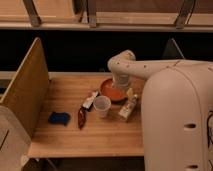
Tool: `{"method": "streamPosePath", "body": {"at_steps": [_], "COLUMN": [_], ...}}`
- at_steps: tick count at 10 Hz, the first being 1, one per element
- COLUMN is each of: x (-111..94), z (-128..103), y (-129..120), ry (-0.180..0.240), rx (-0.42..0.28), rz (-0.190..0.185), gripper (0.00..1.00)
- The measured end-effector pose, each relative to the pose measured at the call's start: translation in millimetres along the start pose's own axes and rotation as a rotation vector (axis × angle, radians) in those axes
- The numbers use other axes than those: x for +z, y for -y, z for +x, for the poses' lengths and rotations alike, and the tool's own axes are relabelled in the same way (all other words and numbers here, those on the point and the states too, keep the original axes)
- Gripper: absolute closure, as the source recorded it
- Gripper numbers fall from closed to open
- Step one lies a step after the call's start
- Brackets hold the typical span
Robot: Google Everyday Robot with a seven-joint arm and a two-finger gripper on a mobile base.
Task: Place the bottle in the ceramic bowl
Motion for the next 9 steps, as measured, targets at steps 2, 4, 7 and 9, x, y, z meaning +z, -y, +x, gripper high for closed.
{"method": "streamPosePath", "body": {"at_steps": [2,4,7,9], "x": [0,4,9,9], "z": [0,13,22,22], "y": [0,0,3,3], "ry": [-0.001,-0.017,-0.028,-0.027], "rx": [0.000,-0.019,-0.030,-0.031], "rz": [0.000,0.006,0.013,0.014], "gripper": [0.20,0.20,0.20,0.20]}}
